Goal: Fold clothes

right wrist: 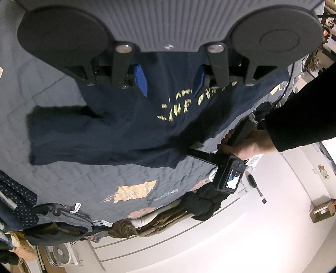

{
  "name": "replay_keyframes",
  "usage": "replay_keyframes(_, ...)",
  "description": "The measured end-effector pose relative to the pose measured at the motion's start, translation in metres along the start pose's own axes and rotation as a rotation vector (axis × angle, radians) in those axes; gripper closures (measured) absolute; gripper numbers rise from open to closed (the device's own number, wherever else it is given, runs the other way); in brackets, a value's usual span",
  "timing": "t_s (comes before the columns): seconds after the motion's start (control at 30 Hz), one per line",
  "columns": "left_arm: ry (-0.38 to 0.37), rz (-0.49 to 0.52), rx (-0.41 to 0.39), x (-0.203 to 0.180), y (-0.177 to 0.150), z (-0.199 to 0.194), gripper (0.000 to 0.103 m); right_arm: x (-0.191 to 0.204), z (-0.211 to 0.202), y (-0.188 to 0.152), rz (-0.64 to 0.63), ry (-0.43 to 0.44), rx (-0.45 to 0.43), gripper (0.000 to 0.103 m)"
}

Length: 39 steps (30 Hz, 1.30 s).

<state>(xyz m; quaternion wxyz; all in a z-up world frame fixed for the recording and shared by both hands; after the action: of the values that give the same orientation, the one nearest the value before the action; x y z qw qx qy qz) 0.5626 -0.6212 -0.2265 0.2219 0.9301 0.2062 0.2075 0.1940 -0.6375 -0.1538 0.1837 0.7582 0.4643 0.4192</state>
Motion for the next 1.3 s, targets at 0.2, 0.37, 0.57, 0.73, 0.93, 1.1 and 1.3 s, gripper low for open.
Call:
replay_keyframes(0.2, 0.009, -0.083, -0.050, 0.000, 0.006, -0.015, 0.079, -0.006, -0.004, 0.004, 0.018, -0.006, -0.012, 0.056)
replay_keyframes(0.37, -0.089, -0.096, -0.261, -0.053, 0.026, -0.094, 0.045, -0.025, -0.024, 0.024, 0.060, -0.022, -0.064, 0.056)
replay_keyframes(0.57, -0.222, 0.149, -0.410, -0.224, 0.024, -0.160, 0.037, -0.095, -0.087, 0.070, 0.167, -0.160, -0.223, 0.056)
replay_keyframes(0.73, -0.323, 0.174, -0.352, -0.323, 0.024, -0.148, 0.039, -0.156, -0.134, 0.084, 0.282, -0.232, -0.326, 0.056)
replay_keyframes(0.93, -0.325, 0.058, -0.210, -0.346, 0.055, -0.107, 0.043, -0.192, -0.144, 0.080, 0.387, -0.262, -0.369, 0.055)
replay_keyframes(1.1, -0.364, -0.054, -0.122, -0.342, 0.077, -0.074, 0.053, -0.190, -0.134, 0.079, 0.366, -0.254, -0.353, 0.055)
replay_keyframes(1.3, -0.337, -0.052, -0.013, -0.352, 0.080, -0.037, 0.093, -0.196, -0.138, 0.077, 0.394, -0.229, -0.356, 0.055)
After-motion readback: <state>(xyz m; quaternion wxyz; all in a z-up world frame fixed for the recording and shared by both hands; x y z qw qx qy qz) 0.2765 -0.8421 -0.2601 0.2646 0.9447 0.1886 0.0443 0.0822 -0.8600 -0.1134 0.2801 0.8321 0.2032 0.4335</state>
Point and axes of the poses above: each gripper's, at about its wrist camera, not at the fingertips, and z roughly the way its jaws point, x to its left, y to its top, the point moved 10 cm from there along z, roughly the way its jaws point, and after that the axes turned 5 degrees about x, right-handed, at the moved point
